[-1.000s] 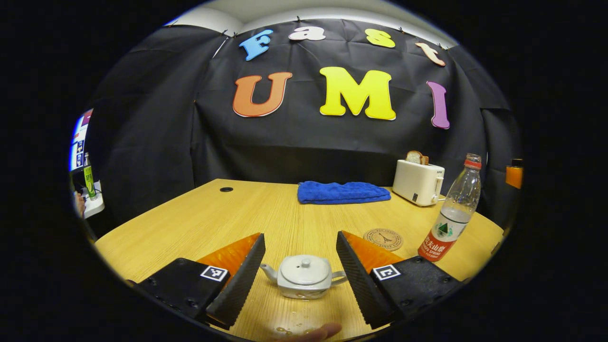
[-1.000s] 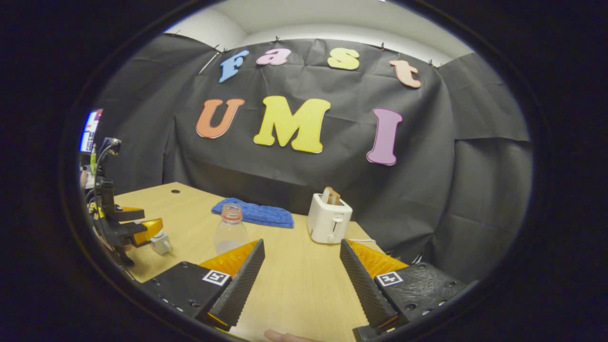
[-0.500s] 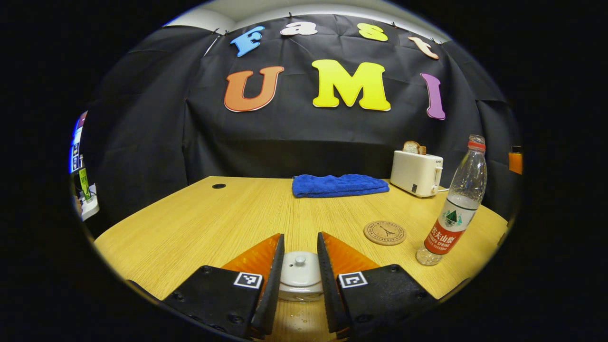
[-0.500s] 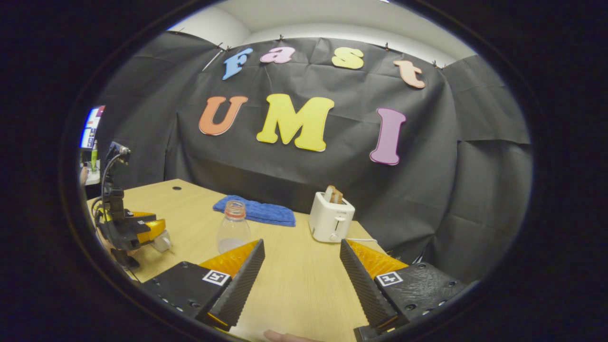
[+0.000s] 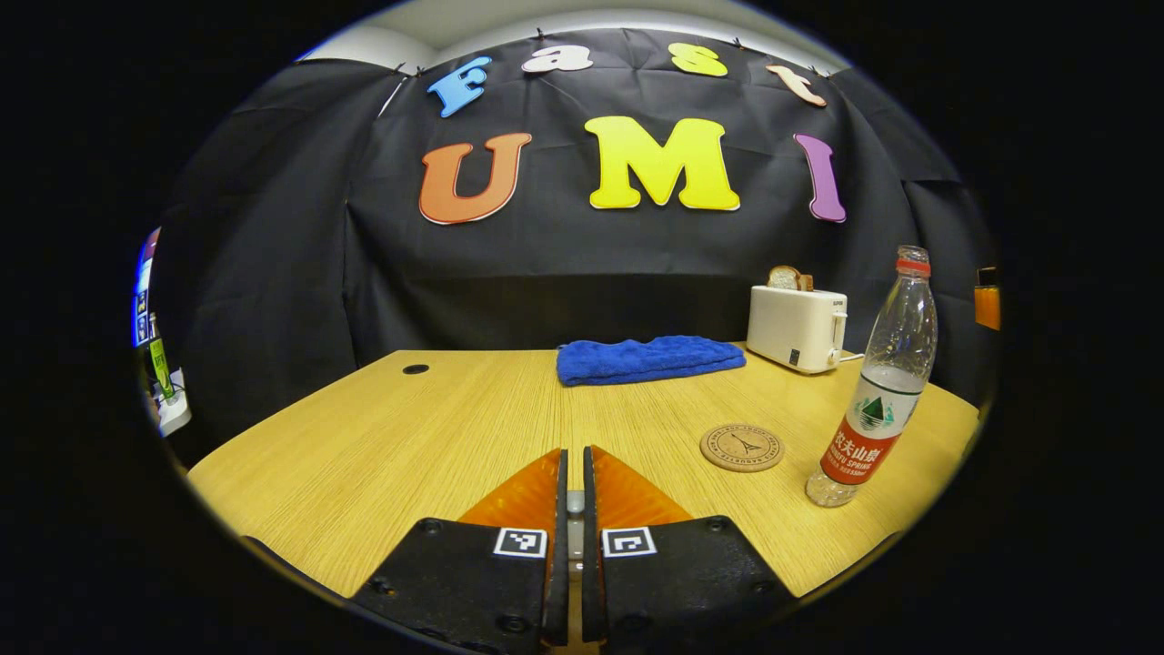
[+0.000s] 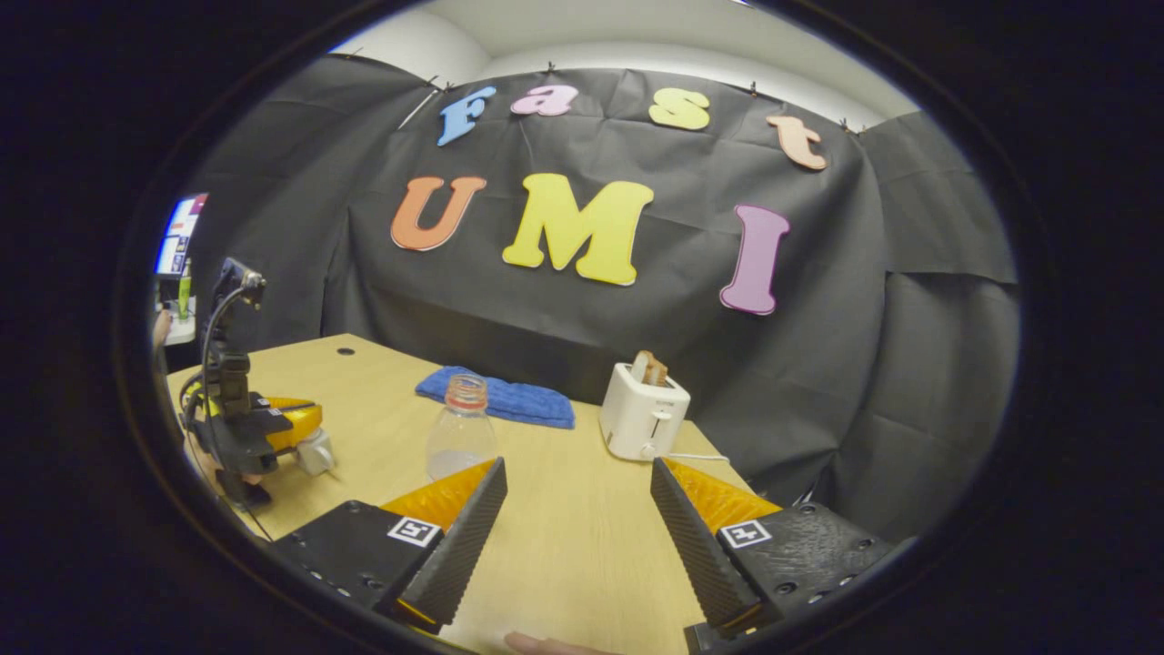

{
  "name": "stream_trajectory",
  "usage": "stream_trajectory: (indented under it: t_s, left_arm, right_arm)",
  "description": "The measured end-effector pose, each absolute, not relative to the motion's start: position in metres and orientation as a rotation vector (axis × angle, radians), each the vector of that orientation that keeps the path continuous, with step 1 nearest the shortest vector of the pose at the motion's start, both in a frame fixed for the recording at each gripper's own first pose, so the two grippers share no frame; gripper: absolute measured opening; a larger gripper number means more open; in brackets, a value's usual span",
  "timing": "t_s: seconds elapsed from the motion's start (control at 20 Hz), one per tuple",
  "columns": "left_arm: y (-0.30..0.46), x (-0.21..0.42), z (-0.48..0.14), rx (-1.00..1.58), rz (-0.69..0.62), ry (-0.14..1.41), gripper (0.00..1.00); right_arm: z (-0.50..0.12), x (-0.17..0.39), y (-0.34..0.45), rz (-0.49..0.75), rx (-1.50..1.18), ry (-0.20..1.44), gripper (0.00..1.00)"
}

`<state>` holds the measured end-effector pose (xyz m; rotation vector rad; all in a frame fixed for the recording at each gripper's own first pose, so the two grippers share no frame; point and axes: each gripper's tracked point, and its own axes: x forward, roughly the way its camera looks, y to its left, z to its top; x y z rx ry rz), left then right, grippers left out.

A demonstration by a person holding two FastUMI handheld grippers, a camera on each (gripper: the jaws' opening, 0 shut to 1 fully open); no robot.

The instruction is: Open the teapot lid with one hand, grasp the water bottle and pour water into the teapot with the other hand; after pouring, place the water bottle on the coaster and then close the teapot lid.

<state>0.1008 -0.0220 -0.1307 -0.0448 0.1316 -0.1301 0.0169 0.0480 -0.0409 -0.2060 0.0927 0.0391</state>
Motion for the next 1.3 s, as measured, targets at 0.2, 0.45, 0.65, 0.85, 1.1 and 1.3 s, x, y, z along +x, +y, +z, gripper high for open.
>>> stream_trajectory:
  t_s: [0.2, 0.45, 0.65, 0.85, 1.1, 1.3]
  left_arm:
    - [-0.018, 0.095, -0.108, 0.0, -0.105, 0.11, 0.08]
    - [-0.013, 0.08, -0.078, -0.034, -0.068, 0.145, 0.08]
    - [-0.008, 0.066, -0.059, -0.056, -0.059, 0.151, 0.08]
    - [-0.001, 0.049, -0.048, -0.088, -0.082, 0.161, 0.08]
    - [0.028, 0.034, -0.025, -0.068, -0.037, 0.09, 0.08]
    - [0.039, 0.038, -0.026, -0.082, -0.012, 0.077, 0.08]
  right_arm:
    - [-0.05, 0.018, 0.066, 0.099, -0.19, 0.115, 0.95]
    - [-0.064, 0.026, 0.087, 0.179, -0.13, 0.144, 0.98]
    - [-0.069, 0.028, 0.107, 0.237, -0.101, 0.136, 0.95]
    - [-0.082, 0.032, 0.129, 0.275, -0.075, 0.133, 0.94]
    - [-0.099, 0.055, 0.125, 0.22, -0.043, 0.118, 0.98]
    - [-0.118, 0.081, 0.122, 0.17, 0.023, 0.126, 0.96]
